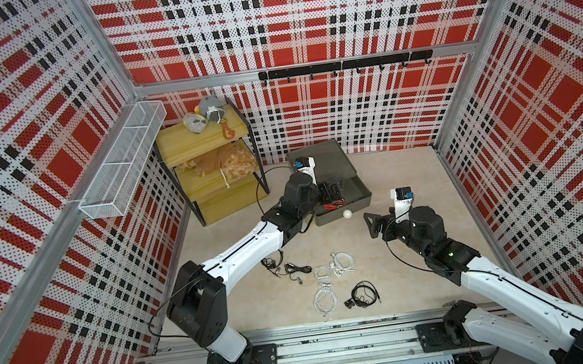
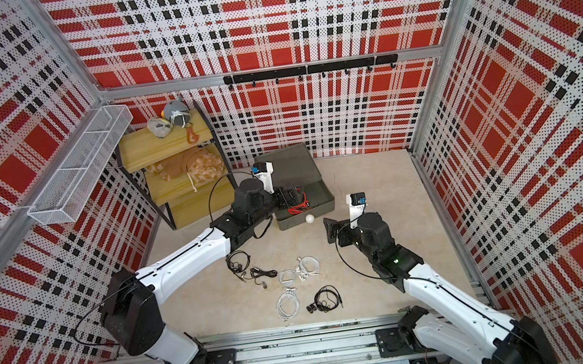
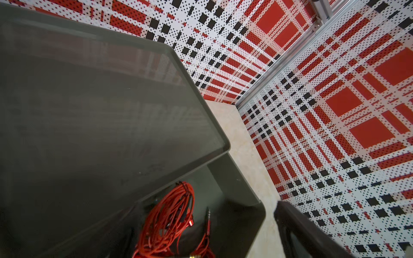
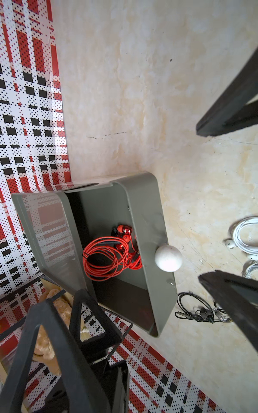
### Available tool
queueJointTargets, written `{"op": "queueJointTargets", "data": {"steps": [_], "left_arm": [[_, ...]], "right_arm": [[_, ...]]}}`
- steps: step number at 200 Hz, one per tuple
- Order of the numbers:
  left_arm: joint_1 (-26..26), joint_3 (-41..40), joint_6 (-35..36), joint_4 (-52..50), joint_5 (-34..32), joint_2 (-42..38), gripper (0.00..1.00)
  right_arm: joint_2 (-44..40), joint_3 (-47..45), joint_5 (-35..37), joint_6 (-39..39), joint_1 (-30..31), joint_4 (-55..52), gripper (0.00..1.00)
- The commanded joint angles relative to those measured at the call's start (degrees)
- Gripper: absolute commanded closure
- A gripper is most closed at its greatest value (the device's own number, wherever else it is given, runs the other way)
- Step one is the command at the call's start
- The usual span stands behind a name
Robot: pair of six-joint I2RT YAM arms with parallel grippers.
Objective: Place the wired earphones into the drawer by color
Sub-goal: Adjust the wired earphones in the drawer.
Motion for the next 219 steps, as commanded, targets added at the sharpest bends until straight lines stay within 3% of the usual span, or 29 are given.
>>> {"op": "queueJointTargets", "data": {"steps": [1,155,219], "left_arm": [[-0.48,3.95,-0.48,-3.72,-0.14,2.38,0.01],[-3.02,9.88,-0.52,-10.53,3.25,6.58,0.01],[-3.12,7.57,-0.75,-10.64,-3.11,0.69,0.01]], "right_arm": [[0.07,1.21,1.68,0.48,-0.34,-1.2,0.0],[5.92,3.6,2.51,0.18,-0.4,-0.35,0.0],[10.63,6.35,1.43,0.69,-0.4,0.9,0.0]]}}
